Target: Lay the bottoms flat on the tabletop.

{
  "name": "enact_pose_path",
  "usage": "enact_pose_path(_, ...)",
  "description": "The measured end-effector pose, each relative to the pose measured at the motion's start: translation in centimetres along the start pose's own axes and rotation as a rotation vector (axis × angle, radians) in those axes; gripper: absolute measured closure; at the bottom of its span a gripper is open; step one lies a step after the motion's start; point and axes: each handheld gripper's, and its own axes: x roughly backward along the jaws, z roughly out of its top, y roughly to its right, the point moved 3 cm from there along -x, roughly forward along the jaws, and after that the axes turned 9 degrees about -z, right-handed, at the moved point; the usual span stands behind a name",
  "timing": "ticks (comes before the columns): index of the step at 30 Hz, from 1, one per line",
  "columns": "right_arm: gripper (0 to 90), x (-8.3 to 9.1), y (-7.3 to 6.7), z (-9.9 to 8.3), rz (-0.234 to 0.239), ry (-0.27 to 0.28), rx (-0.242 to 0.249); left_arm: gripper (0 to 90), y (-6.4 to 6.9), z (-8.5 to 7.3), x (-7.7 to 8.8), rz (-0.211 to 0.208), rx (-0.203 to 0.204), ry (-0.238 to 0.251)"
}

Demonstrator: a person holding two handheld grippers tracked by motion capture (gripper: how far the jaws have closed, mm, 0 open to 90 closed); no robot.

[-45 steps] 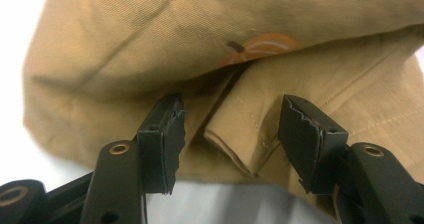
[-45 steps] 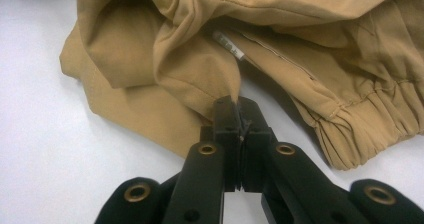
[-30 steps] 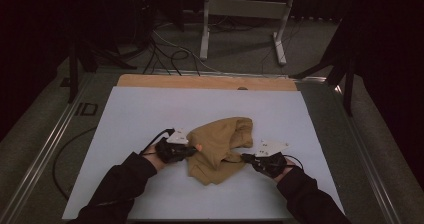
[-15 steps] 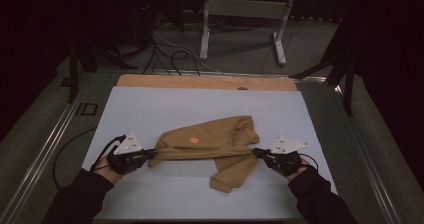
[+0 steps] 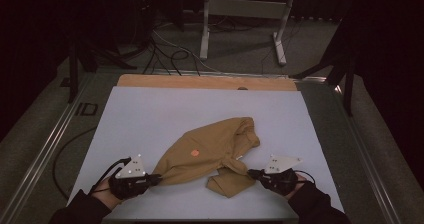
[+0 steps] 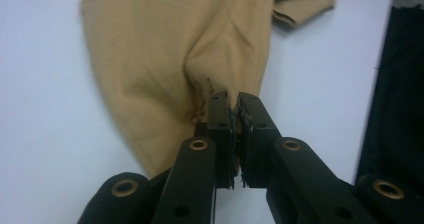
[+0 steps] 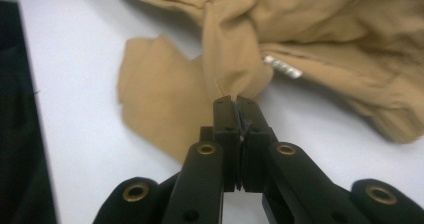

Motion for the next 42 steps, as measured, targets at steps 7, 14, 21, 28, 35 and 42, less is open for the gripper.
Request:
enact_pose_path(7, 88.2, -0.4, -0.7, -0.6, 0.018, -0.019, 0.011, 84.6, 0.3, 0.3, -0.7, -0.033, -0.005, -0.004)
enact_pose_path(14, 76.8, 0.0, 0.0, -0.3, -0.007, 0.008, -0.023, 78.7, -0.4, 0.8, -0.7, -0.041, 0.007, 0.021)
enact_pose_path(21, 35.4, 0.9, 1.0, 0.5, -0.031, 0.094, -0.099, 38.2, -0.9, 2.1, -0.2, -0.006, 0.031, 0.061)
enact_pose_path(28, 9.4, 1.3, 2.4, 0.9, -0.041, 0.122, -0.184, 17.0, -2.4, 3.8, 0.4, 0.03, 0.039, 0.078)
enact_pose_path(35, 8.7, 1.1, 4.0, 2.6, -0.159, 0.182, -0.199, 15.2, -4.6, 6.2, -0.3, 0.03, 0.028, 0.107)
enact_pose_path(42, 16.7, -1.6, 5.0, 3.2, -0.217, 0.191, -0.266, 17.3, -7.2, 8.2, -2.6, 0.046, 0.045, 0.102)
